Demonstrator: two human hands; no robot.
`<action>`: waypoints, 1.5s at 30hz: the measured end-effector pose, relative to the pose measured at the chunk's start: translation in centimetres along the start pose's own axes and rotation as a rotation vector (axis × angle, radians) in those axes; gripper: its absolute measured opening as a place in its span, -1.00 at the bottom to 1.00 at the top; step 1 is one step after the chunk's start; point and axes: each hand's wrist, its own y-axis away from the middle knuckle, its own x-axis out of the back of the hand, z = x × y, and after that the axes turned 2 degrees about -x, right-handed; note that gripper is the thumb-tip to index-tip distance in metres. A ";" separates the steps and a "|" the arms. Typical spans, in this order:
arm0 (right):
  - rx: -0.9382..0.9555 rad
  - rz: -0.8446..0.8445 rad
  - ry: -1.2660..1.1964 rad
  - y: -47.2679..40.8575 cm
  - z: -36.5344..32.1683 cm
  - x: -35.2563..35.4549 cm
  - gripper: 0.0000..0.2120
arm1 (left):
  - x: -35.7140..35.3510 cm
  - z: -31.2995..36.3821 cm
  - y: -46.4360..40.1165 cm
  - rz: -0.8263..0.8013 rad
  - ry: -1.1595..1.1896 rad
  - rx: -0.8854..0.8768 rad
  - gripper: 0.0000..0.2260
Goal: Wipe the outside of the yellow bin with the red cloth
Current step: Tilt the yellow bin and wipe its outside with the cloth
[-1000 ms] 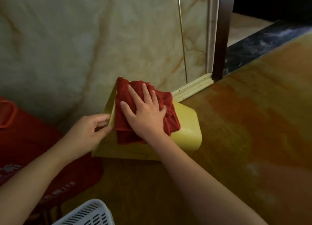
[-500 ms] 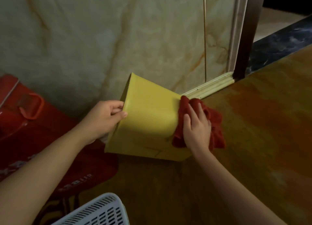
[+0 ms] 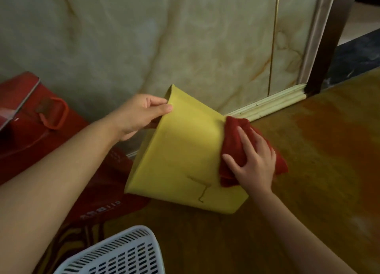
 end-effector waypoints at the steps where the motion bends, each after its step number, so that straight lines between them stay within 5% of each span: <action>1: -0.085 0.020 -0.030 0.2 0.9 -0.2 -0.33 | -0.1 -0.8 0.6 -0.007 -0.029 -0.006 -0.80; 5: -0.244 0.078 -0.127 -0.6 1.4 -0.7 -0.39 | -1.7 -5.4 4.6 -0.014 -0.298 0.008 -0.79; 8: -0.222 0.070 -0.153 -1.5 -0.8 -0.6 -0.39 | -1.1 -6.2 5.2 0.058 -0.211 0.024 -0.78; 13: 0.203 -0.067 -0.200 -1.5 -8.0 -1.5 -0.50 | -1.4 -4.3 3.0 0.004 0.015 0.040 -0.80; 19: 0.525 -0.196 -0.011 -3.4 -6.3 -1.7 -0.48 | -0.2 -5.3 4.1 -0.093 0.094 0.133 -0.85; 22: 0.305 -0.264 -0.021 0.1 -2.7 -2.8 -0.45 | -0.5 -6.1 4.2 -0.097 0.090 0.172 -0.85; 26: -0.503 -0.396 -0.284 4.1 3.7 -2.1 -0.42 | -0.6 -5.8 3.6 -0.051 0.060 0.224 -0.79; 28: -0.619 -0.422 -0.315 4.5 4.1 -2.0 -0.35 | -0.8 -5.2 3.7 -0.114 0.089 0.264 -0.76; 32: -0.548 -0.340 -0.287 4.9 2.5 -1.8 -0.42 | 1.1 -4.6 6.7 -0.401 0.076 0.348 -0.53; 35: -0.399 -0.288 -0.217 4.7 -0.7 -1.9 -0.51 | 1.6 -5.0 7.5 -0.350 0.131 0.383 -0.44; 40: 0.052 -0.303 -0.453 1.5 -10.8 -2.0 -0.55 | 0.8 -4.1 6.2 -0.337 0.168 0.372 -0.41; 45: 0.069 -0.355 -0.187 2.5 -7.2 -3.5 -0.51 | 1.6 -5.2 6.7 -0.249 0.194 0.404 -0.41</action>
